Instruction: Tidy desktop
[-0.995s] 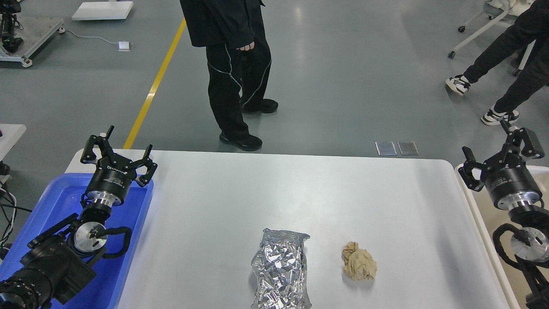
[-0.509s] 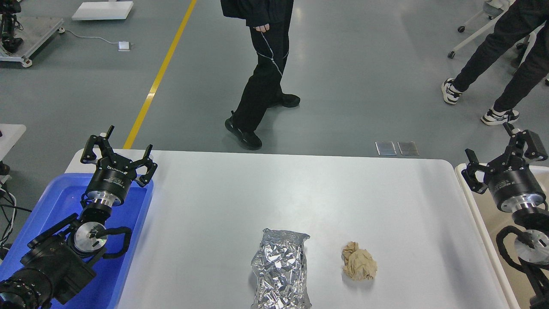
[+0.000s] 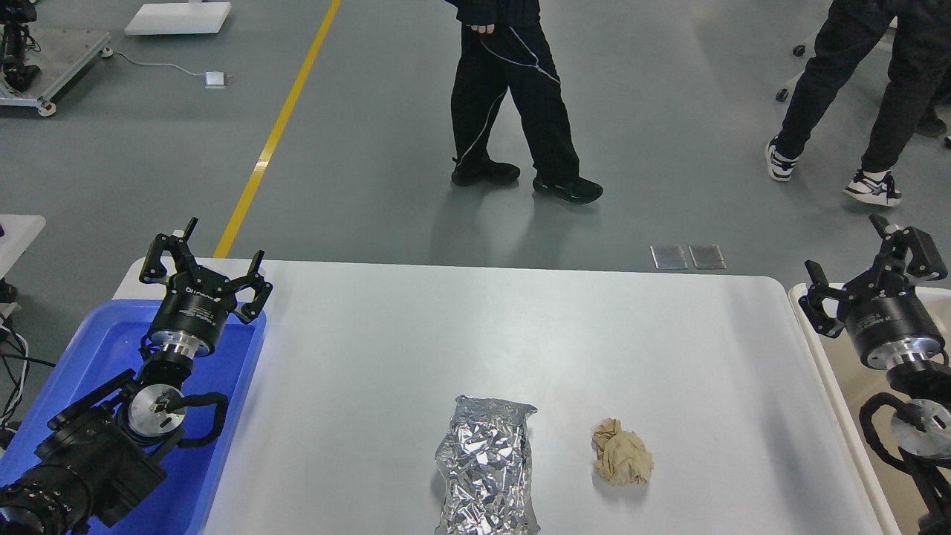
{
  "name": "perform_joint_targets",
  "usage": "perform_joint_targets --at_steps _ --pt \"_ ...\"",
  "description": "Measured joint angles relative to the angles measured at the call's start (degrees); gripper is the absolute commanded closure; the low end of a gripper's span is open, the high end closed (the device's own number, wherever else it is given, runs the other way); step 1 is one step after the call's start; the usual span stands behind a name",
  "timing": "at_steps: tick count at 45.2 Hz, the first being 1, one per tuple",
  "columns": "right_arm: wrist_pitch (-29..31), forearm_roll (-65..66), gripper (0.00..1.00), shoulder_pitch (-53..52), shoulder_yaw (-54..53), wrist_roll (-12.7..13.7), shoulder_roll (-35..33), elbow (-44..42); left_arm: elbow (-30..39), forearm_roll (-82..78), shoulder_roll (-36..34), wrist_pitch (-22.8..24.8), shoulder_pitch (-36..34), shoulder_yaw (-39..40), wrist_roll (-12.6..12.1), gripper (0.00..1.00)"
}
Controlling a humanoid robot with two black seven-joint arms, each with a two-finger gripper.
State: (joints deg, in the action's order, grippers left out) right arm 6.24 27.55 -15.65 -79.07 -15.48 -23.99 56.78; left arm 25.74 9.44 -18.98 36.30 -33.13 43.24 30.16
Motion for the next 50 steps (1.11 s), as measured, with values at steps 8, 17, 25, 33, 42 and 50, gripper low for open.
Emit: perform_joint_targets --at_steps 8,17,25,33,42,50 --pt "0.0 -0.07 0.0 0.19 0.07 0.01 -1.17 -0.02 0.0 0.02 0.0 0.0 0.0 0.0 0.0 0.0" --pt "0.0 -0.1 0.0 0.44 0.07 0.01 -1.9 -0.06 0.0 0.01 0.0 0.0 0.0 0.0 0.0 0.0" --pt "-0.1 -0.11 0.0 0.41 0.13 0.01 -2.08 -0.17 0.01 0.01 0.0 0.0 0.0 0.0 -0.01 0.0" --pt "-0.26 0.16 0.0 -0.24 0.72 0.01 -2.55 -0.52 0.01 0.0 0.0 0.0 0.0 0.0 -0.01 0.0" --pt "-0.31 0.85 0.0 -2.0 5.52 -0.01 -6.04 -0.7 0.01 -0.01 0.0 0.0 -0.01 0.0 -0.01 0.0" --pt "-0.32 1.57 0.0 -5.35 13.63 0.09 -10.55 -0.73 0.01 0.0 0.0 -0.01 -0.01 0.0 -0.01 0.0"
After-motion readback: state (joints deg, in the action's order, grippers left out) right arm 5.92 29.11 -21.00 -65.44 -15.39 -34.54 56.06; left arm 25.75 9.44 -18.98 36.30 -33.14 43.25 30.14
